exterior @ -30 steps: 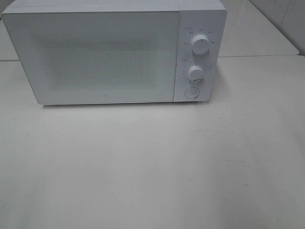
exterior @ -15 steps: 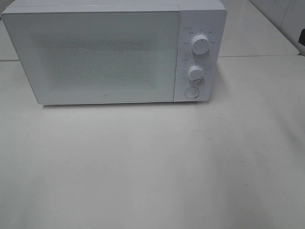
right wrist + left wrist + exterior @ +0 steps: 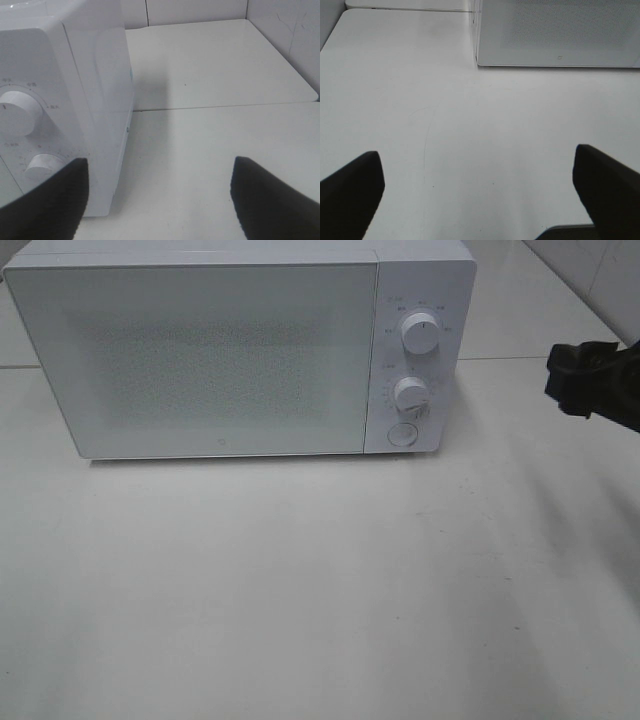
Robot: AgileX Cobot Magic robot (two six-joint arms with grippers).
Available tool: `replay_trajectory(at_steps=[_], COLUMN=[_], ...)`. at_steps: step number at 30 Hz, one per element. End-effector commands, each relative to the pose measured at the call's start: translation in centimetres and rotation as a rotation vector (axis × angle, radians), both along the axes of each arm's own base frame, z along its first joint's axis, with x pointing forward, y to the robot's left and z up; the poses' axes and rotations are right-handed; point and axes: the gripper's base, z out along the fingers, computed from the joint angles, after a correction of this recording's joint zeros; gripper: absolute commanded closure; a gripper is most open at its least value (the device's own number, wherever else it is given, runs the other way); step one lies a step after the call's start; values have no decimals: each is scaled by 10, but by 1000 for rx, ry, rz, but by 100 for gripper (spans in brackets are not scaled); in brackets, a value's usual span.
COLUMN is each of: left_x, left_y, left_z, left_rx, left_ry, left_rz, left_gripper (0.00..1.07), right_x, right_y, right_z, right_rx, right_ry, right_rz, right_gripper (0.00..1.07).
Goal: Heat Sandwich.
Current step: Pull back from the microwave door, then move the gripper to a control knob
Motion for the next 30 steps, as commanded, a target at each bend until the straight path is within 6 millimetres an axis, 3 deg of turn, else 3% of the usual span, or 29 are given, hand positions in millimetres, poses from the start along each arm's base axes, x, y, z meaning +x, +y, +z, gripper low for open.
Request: replay_trajectory(at_steps=[1,4,18,30], left_x=[-3,-3,-3,-3], left_y=[0,0,0,0], left_z=[0,0,0,0], left_rx=[-7,-7,-7,-7], left_ry=[-26,-26,-26,-26], left_rz=[8,8,8,8], left_gripper=[10,10,10,10], right_x=[1,2,-11,-12], right_y=[7,27,77,116], right_z=[-2,-11,-42,-53], right_rx=[-39,-69,-61,-67], right_ry=[-45,-67,-50,-30], right_rz=[-15,-4,-15,41], right_gripper=[31,31,31,31])
